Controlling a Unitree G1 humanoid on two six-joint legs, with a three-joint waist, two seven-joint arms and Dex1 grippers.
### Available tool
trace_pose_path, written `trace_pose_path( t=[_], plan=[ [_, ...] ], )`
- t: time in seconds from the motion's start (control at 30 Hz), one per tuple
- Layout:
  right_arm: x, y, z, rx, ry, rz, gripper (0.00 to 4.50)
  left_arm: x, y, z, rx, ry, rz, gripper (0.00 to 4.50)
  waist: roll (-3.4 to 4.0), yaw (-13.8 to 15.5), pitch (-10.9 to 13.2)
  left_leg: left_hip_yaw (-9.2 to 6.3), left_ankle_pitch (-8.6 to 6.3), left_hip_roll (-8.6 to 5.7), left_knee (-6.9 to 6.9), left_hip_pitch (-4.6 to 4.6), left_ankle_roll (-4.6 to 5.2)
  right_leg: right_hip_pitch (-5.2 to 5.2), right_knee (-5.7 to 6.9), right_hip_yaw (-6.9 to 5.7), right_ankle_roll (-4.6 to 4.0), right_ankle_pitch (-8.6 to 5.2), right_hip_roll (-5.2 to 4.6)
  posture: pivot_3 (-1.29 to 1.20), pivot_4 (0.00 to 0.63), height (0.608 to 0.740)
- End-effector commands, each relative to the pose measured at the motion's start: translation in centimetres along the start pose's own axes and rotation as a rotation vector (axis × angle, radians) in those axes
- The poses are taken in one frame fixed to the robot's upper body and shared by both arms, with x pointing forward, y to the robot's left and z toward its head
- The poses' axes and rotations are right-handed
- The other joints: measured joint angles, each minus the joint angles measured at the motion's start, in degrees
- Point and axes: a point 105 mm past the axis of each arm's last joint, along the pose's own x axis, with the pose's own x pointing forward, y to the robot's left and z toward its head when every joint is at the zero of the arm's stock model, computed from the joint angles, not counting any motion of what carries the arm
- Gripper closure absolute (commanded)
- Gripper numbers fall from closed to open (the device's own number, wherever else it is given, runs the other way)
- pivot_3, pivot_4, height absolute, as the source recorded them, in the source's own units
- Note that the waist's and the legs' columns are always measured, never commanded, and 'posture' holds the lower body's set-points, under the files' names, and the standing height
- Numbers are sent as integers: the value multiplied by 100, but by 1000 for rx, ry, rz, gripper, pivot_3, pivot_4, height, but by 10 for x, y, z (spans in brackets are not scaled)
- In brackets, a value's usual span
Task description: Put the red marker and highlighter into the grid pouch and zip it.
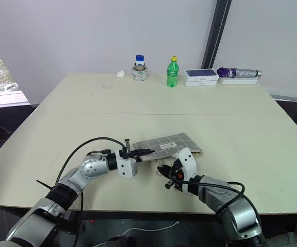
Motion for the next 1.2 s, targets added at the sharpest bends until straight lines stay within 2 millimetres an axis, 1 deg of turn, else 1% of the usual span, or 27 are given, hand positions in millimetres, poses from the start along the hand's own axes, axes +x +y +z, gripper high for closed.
trace_pose_path(
  t=[0.03,0.2,0.23,0.3,0.4,0.47,0.5,0.53,0.57,0.6,0.63,0.67,0.7,0.73,0.77,0.87,0.9,0.93,1.0,1.07,1.13,1.2],
  plan=[
    [-39,-35,3,-74,33,-111,4440,-16,13,2,28,-13,34,4500,-2,4,1,0,-1,-2,1,0,2,2,-3,0,0,0,-2,0,150,740],
    [-77,-71,-6,-126,106,-227,4440,-32,10,1,13,-28,-14,4500,-2,-3,1,0,-1,5,-2,2,2,4,-4,0,-1,0,2,0,150,740],
    [-82,-78,-7,-136,117,-252,4440,-35,10,-1,9,-20,-25,4500,-2,-6,1,1,-1,5,-1,3,2,5,-4,1,-1,0,2,0,150,740],
    [-89,-86,-7,-151,123,-279,4440,-41,12,-6,10,-1,-30,4500,-1,-8,1,2,-1,4,-1,4,2,5,-4,1,-1,0,2,0,150,740],
    [-92,-90,-5,-187,123,-295,4440,-48,14,-13,-9,24,-40,4500,-1,-7,1,1,-1,5,-1,4,2,5,-3,1,-1,0,3,0,150,740],
    [-90,-90,-2,-216,106,-292,4440,-52,16,-16,-17,35,-39,4500,-1,-7,1,2,-1,4,0,4,2,5,-4,1,-1,0,2,0,150,740],
    [-89,-88,-1,-231,99,-285,4440,-55,15,-17,-41,33,-58,4500,-1,-7,1,2,-1,4,1,3,2,5,-4,1,-1,0,2,0,150,740],
    [-87,-82,-1,-220,89,-253,4440,-58,14,-17,-68,31,-69,4500,-1,-8,1,2,-1,4,1,3,2,5,-3,1,-1,0,3,0,150,740],
    [-85,-78,0,-213,82,-234,4205,-60,13,-18,-111,29,-79,4500,-1,-10,1,2,-1,4,1,3,2,5,-3,1,-1,0,3,0,150,740],
    [-85,-75,1,-201,72,-219,3900,-64,10,-18,-174,27,-100,4167,-1,-14,1,2,-1,4,0,3,2,5,-3,1,-1,0,3,0,150,740],
    [-85,-71,2,-202,68,-198,3573,-68,11,-19,-196,30,-98,3760,0,-24,1,1,-1,6,0,4,1,5,-3,1,-1,0,3,0,150,740],
    [-87,-69,3,-221,66,-191,3189,-72,15,-21,-232,32,-67,3428,1,-32,1,2,-1,6,-2,4,1,4,-3,1,-1,-1,3,0,150,740],
    [-90,-69,5,-239,59,-193,2634,-76,20,-22,-259,34,-30,2943,1,-35,1,2,-1,6,-2,4,1,4,-4,1,-2,-1,2,0,150,740],
    [-93,-68,8,-238,49,-192,2202,-80,24,-21,-278,33,-8,2491,1,-36,2,1,-1,6,-1,3,2,4,-3,1,-2,-1,2,0,150,740],
    [-97,-68,10,-234,43,-189,1618,-84,25,-20,-296,31,-7,1867,1,-35,2,1,-1,6,1,3,2,5,-3,1,-2,-1,1,0,150,740],
    [-110,-71,12,-239,44,-195,118,-96,27,-16,-366,25,8,365,1,-29,2,0,-1,6,3,4,2,10,-4,1,-1,-1,-3,0,150,740],
    [-114,-72,12,-241,48,-201,0,-102,28,-16,-382,38,22,37,1,-29,2,1,-1,6,2,4,2,10,-4,1,-1,-1,-4,0,150,740],
    [-117,-73,11,-245,54,-200,0,-108,27,-17,-413,53,30,37,1,-31,2,-1,-1,6,1,5,2,11,-4,1,-2,-1,-4,0,150,740],
    [-126,-77,13,-258,48,-210,0,-126,26,-23,-492,103,74,37,2,-39,1,-1,-1,9,0,8,2,12,-4,2,-2,-1,-6,0,150,740],
    [-136,-84,13,-293,50,-241,0,-144,29,-26,-564,139,148,37,2,-73,2,-1,-1,9,-1,9,2,13,-5,3,-3,-1,-7,0,150,740],
    [-145,-90,14,-276,27,-266,0,-155,47,-24,-646,136,278,37,1,-107,3,-2,-2,10,-3,9,2,13,-5,5,-3,-1,-11,0,150,740],
    [-154,-94,17,-267,-17,-282,0,-162,57,-24,-712,164,334,37,-2,-103,4,-8,-2,10,0,8,2,17,-5,2,-3,-1,-15,0,150,740]
  ],
)
